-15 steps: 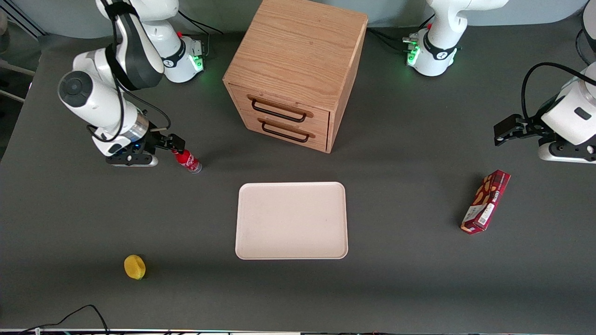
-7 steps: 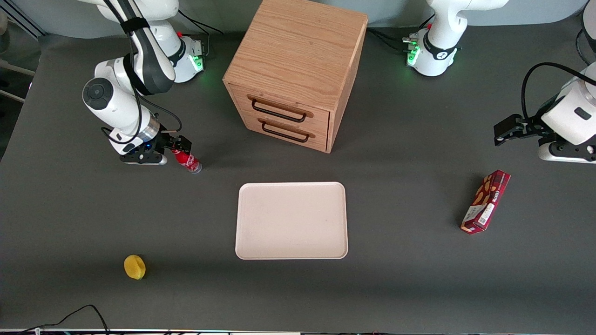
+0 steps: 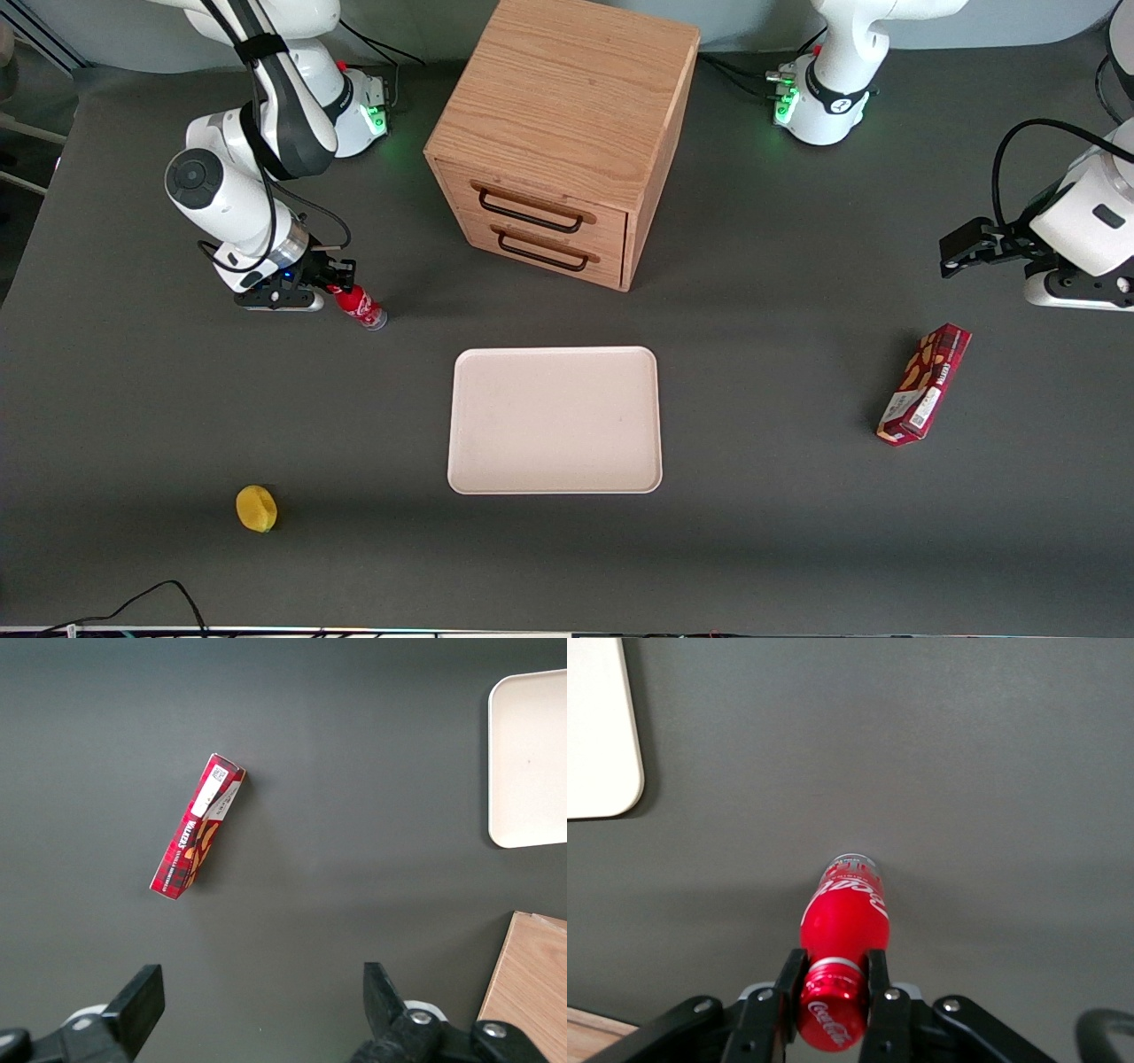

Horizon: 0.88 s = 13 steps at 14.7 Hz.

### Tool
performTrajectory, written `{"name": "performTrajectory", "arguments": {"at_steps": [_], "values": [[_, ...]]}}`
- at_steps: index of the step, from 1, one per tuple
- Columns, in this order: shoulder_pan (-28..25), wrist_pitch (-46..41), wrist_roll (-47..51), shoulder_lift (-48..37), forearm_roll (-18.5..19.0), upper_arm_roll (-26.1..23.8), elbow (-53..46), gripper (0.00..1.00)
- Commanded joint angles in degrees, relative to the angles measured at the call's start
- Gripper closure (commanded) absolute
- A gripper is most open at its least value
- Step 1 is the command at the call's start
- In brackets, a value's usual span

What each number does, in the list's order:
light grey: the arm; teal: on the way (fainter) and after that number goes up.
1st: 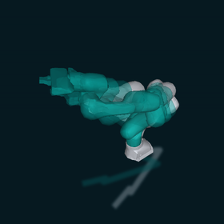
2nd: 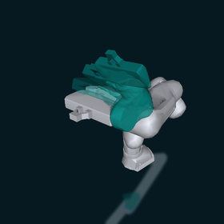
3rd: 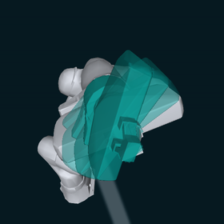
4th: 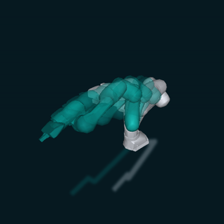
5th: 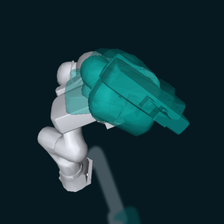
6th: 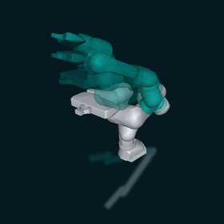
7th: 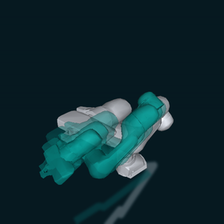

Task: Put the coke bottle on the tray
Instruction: 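Close the right gripper around the bottle's body, then lift the bottle and carry it over the white tray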

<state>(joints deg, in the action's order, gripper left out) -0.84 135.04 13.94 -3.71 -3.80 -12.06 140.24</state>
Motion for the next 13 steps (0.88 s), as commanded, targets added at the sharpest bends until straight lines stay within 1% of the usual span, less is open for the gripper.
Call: {"name": "performTrajectory", "arguments": {"at_steps": [1,3,6,7,8,9,10,11,12,13], "values": [[-0.5,-3.3,1.4,-1.3,0.5,-0.2,-3.5,1.0],[-0.4,-11.3,1.3,-1.6,0.5,-0.2,-11.0,1.0],[-0.6,-24.6,1.9,-0.6,0.5,-0.2,-25.6,1.0],[-0.6,-27.7,2.2,0.8,0.5,-0.7,-30.7,1.0],[-0.6,-30.9,3.3,3.1,0.7,-2.2,-36.2,1.0],[-0.6,-34.8,6.3,7.1,2.9,-4.4,-43.4,1.0],[-0.6,-39.2,11.2,12.5,6.1,-6.9,-52.1,1.0],[-1.1,-43.2,16.1,18.4,8.1,-10.0,-60.3,1.0],[-1.4,-45.7,20.6,24.0,9.5,-12.3,-67.4,1.0],[-1.8,-46.2,24.3,28.0,10.6,-14.0,-71.1,1.0]]}}
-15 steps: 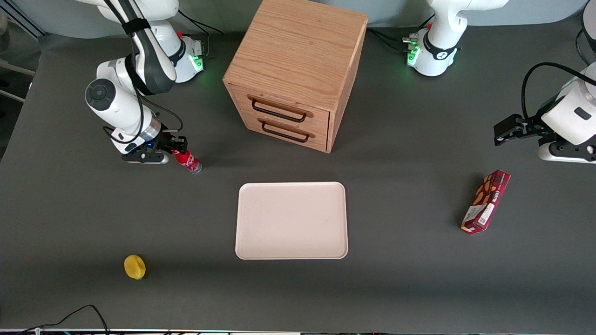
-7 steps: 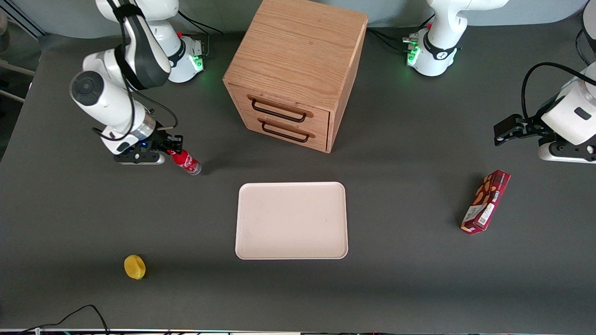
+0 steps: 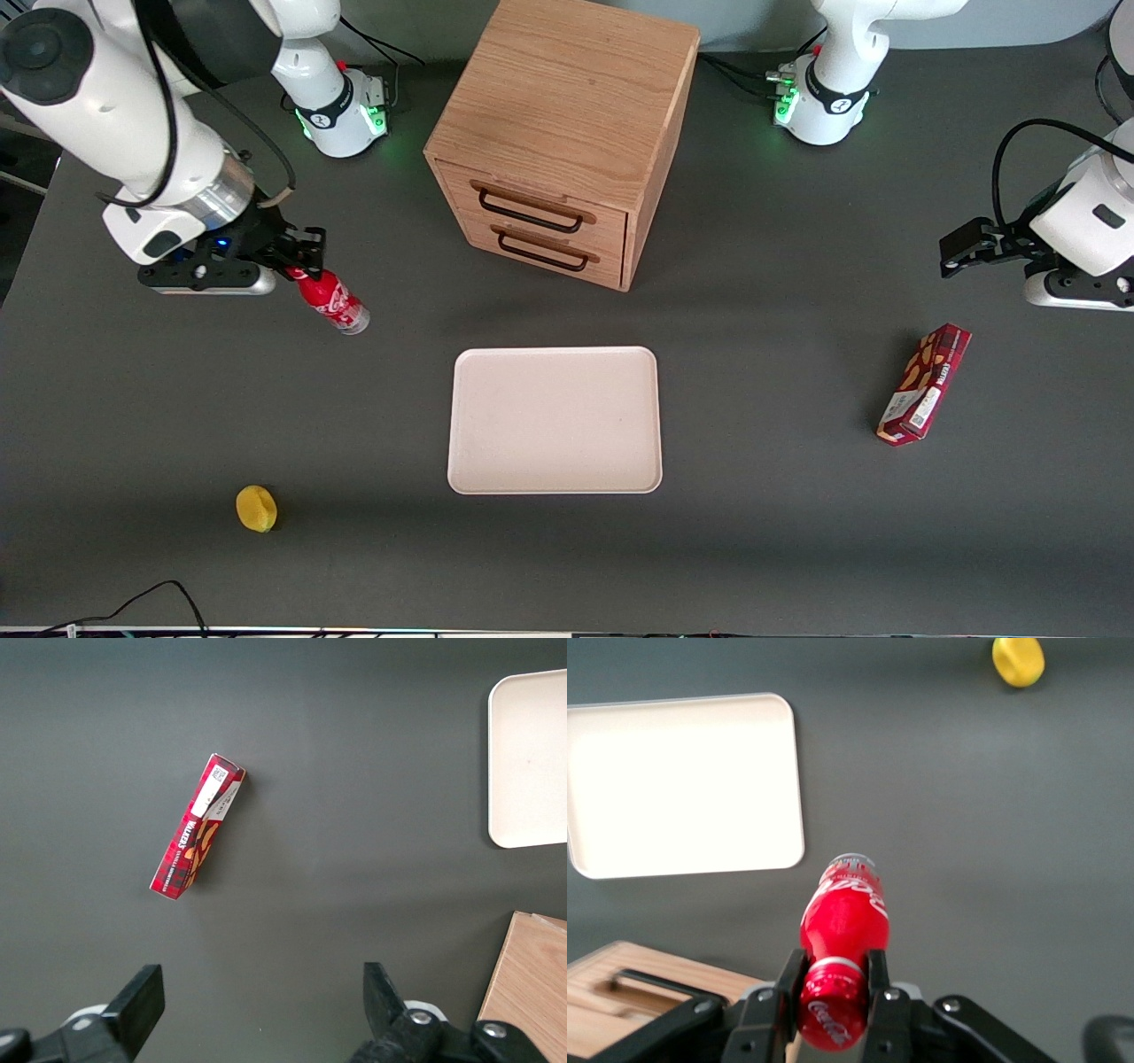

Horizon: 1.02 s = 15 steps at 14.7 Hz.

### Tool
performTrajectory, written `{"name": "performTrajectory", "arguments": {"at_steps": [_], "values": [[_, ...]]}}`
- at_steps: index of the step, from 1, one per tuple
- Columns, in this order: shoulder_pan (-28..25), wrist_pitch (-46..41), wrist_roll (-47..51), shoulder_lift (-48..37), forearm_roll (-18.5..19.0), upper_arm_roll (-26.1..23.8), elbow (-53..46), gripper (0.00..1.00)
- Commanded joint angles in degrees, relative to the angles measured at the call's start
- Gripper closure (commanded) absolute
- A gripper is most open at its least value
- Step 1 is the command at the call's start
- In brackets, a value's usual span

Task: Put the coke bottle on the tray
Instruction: 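Lift the bottle and carry it over the white tray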

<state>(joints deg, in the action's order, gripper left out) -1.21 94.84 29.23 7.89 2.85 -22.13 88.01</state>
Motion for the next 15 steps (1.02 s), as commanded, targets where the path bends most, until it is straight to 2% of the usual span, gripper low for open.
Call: {"name": "performTrajectory", "arguments": {"at_steps": [1,4,8,9,13,15], "values": [[-1.9,-5.4,11.1,19.5,5.0,-5.1,-21.4,1.0],[-3.5,1.8,15.2,27.1,5.9,-5.2,-25.1,1.0],[-5.2,13.3,21.0,35.5,14.7,-5.5,-25.0,1.0],[-5.3,14.9,21.7,37.1,17.0,-5.7,-25.1,1.0],[-6.2,18.0,25.3,39.7,17.8,-6.1,-25.1,1.0],[-6.3,18.0,26.9,40.5,21.0,-6.3,-25.0,1.0]]}}
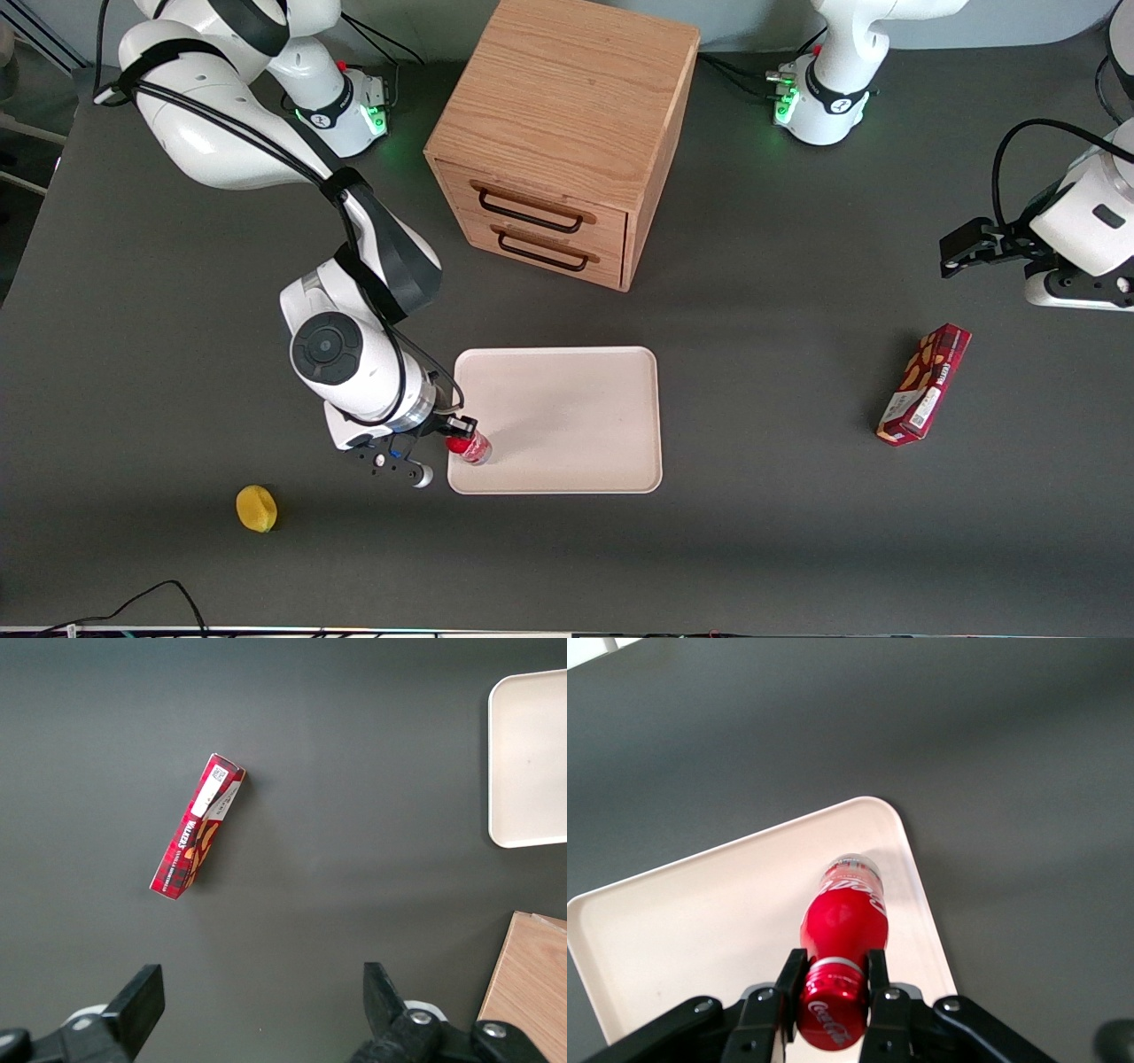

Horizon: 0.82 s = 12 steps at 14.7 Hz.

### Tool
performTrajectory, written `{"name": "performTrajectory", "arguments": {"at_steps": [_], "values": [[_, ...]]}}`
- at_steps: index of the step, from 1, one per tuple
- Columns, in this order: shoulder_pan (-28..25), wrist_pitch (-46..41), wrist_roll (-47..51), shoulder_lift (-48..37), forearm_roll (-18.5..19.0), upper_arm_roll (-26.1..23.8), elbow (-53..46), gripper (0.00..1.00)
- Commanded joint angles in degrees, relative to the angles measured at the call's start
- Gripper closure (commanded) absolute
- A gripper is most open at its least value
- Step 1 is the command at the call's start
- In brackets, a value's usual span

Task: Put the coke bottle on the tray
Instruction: 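Lift the bottle and carry it over the white tray, then lower the bottle onto the tray and open the right gripper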

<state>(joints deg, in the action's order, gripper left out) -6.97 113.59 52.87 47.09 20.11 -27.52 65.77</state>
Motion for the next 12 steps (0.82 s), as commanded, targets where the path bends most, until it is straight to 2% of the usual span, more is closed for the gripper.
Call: {"name": "performTrajectory", "arguments": {"at_steps": [1,8,9,10,12], "values": [[-0.7,-0.3,3.9,1.9,4.7,-1.1,-2.8,1.0],[-1.2,0.3,4.9,2.7,4.9,-1.1,-2.3,1.0],[-1.1,0.3,4.9,2.7,4.9,-1.1,-2.3,0.76],[-1.2,0.3,4.8,2.7,4.9,-1.1,-2.3,0.03],[-1.0,0.1,4.6,2.1,4.7,-1.2,-2.3,0.0]]}}
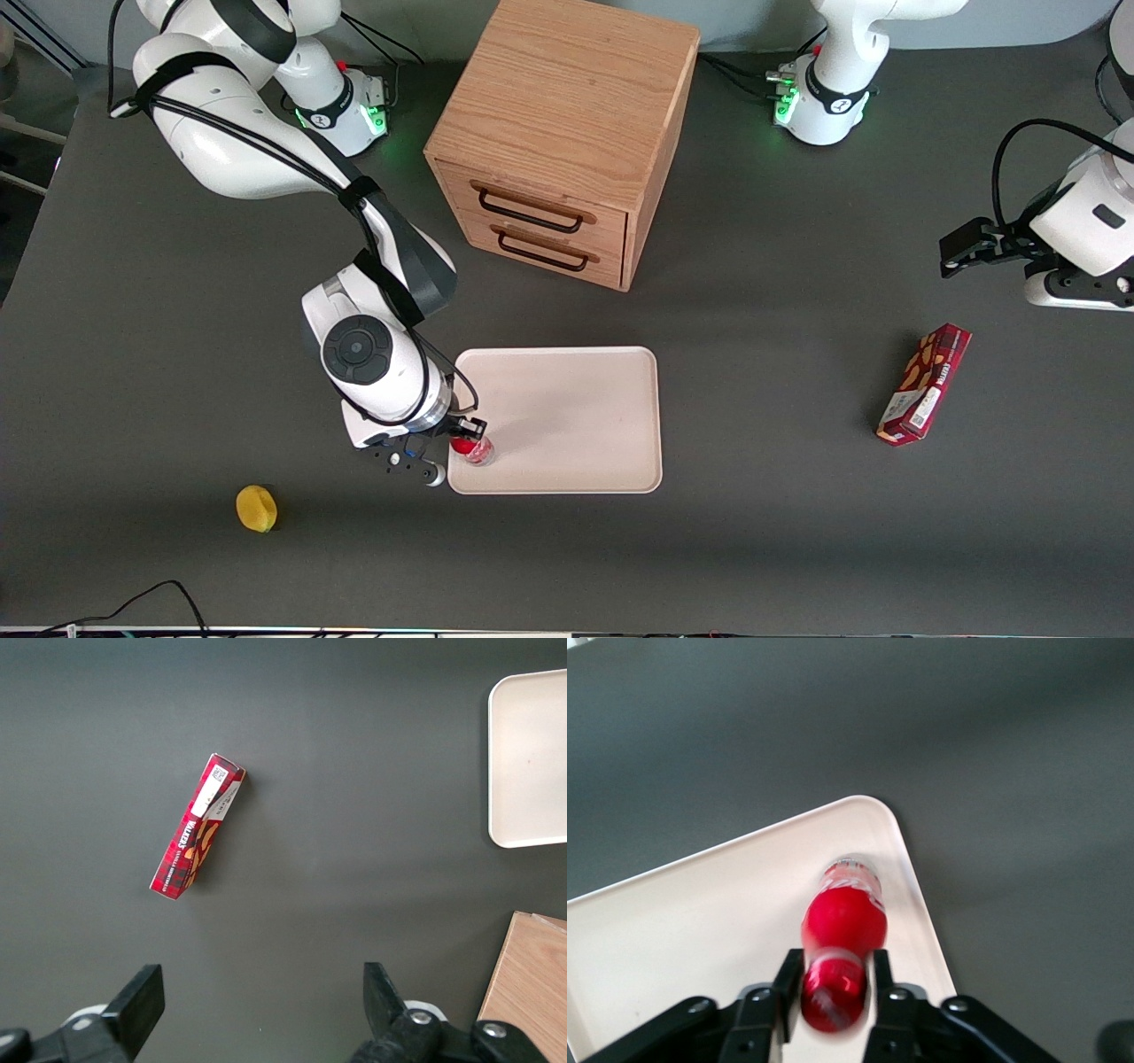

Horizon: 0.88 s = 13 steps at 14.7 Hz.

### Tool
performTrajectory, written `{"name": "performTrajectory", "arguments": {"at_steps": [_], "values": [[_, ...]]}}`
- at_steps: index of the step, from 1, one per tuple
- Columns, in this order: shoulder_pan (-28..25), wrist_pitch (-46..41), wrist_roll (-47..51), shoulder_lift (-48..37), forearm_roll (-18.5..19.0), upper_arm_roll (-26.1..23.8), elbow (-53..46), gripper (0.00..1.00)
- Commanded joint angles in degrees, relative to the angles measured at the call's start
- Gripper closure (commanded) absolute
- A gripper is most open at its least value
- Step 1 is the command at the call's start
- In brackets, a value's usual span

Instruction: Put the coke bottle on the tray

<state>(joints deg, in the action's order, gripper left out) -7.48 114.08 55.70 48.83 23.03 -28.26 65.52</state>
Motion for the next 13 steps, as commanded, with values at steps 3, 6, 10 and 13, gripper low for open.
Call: {"name": "performTrajectory", "arguments": {"at_steps": [3,6,10,13], "values": [[0.4,-2.6,1.2,-2.5,1.7,-1.5,-2.2,0.0],[2.1,-9.6,-4.0,-11.4,1.1,-3.7,-1.7,0.0],[6.3,-27.0,-17.5,-27.4,-8.4,-2.6,-0.5,0.0],[7.4,-31.7,-31.1,-42.2,-20.2,10.0,9.3,0.0]]}}
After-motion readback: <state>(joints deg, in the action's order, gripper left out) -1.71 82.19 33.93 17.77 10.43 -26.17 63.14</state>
